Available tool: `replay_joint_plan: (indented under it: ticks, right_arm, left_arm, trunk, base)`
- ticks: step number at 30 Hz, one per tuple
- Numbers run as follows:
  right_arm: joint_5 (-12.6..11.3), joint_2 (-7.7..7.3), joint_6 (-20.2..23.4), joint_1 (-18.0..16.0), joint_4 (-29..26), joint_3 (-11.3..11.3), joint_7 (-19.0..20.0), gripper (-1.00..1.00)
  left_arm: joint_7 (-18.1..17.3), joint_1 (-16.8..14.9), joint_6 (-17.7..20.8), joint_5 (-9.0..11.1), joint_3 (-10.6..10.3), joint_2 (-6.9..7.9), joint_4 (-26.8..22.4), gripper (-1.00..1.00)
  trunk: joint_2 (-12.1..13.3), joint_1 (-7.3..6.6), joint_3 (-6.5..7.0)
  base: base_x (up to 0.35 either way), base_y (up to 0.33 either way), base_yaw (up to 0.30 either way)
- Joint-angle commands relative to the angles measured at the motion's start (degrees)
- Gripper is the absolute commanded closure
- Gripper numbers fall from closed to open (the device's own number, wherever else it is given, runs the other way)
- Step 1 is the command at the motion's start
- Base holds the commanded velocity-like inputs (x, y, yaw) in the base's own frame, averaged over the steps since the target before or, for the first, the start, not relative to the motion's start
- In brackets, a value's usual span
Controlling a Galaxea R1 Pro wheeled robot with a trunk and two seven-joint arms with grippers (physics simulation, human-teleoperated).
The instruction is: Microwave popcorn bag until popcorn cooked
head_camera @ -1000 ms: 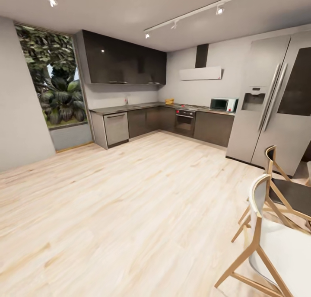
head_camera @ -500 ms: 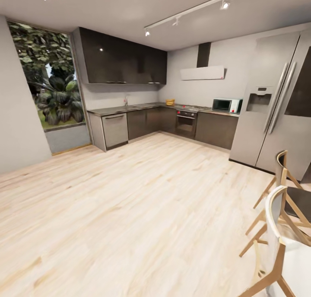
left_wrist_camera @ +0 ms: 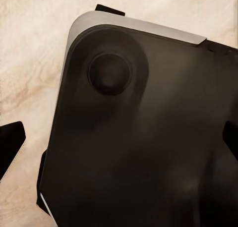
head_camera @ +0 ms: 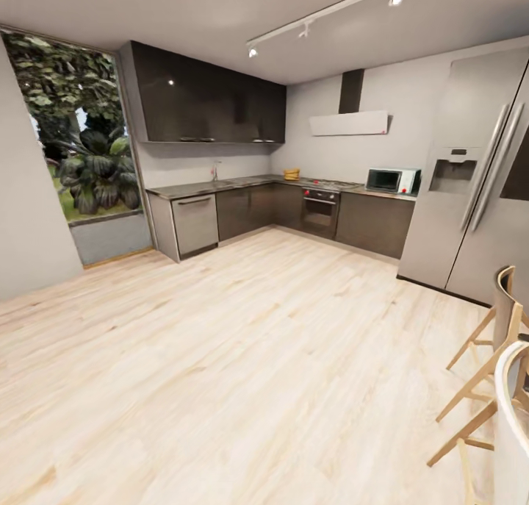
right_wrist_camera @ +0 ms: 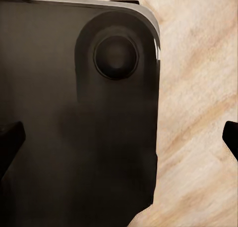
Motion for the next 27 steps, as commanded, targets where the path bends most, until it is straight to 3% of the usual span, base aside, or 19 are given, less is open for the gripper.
replay_joint_plan:
  ticks: [1, 27]
  right_arm:
    - [-0.02, 0.0, -0.27, -0.02, 0.06, 0.03, -0.07, -1.0]
    - [-0.1, -0.17, -0.25, -0.02, 0.13, 0.03, -0.04, -1.0]
  left_arm:
    - [-0.24, -0.01, 0.03, 0.38, 0.02, 0.0, -0.01, -1.0]
    - [-0.24, -0.01, 0.0, 0.35, 0.01, -0.07, -0.01, -1.0]
  trunk:
    - [-0.02, 0.03, -0.04]
    - [-0.02, 0.03, -0.04]
  base:
    - [0.324, 0.073, 0.0]
    - [0.325, 0.072, 0.0]
